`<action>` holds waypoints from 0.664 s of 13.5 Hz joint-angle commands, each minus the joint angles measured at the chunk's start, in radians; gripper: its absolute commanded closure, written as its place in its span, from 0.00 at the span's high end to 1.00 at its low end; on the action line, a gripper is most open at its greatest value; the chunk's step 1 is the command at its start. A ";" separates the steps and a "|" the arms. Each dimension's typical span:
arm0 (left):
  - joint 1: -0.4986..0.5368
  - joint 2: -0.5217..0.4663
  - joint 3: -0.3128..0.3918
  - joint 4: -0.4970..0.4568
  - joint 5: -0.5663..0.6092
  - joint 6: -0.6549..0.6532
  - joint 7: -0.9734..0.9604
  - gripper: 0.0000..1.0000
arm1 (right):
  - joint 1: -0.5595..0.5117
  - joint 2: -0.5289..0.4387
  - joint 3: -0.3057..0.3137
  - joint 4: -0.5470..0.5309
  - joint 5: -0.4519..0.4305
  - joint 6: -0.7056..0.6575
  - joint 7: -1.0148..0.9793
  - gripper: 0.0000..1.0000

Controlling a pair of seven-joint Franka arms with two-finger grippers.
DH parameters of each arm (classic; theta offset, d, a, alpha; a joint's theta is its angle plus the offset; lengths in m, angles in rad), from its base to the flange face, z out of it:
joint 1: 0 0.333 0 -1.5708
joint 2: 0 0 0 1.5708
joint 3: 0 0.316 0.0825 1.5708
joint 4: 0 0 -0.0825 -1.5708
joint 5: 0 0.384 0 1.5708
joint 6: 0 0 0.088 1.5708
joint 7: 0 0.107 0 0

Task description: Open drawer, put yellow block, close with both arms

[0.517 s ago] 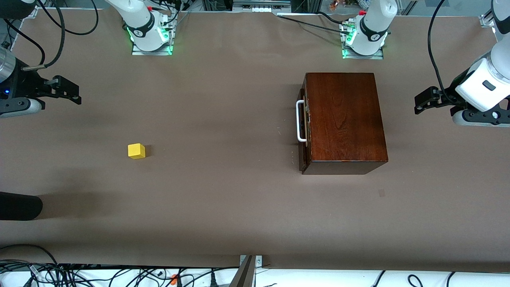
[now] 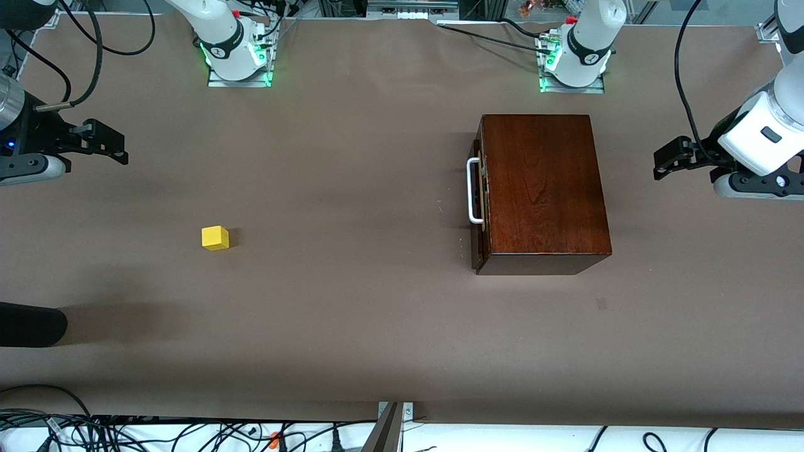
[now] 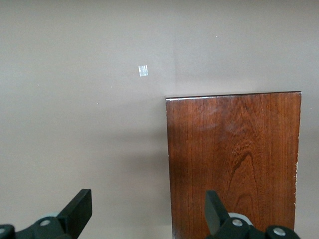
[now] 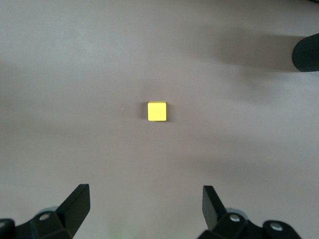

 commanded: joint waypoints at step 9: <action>-0.006 -0.006 -0.223 0.005 0.010 0.014 -0.319 1.00 | 0.005 0.012 -0.001 0.029 -0.011 -0.010 0.012 1.00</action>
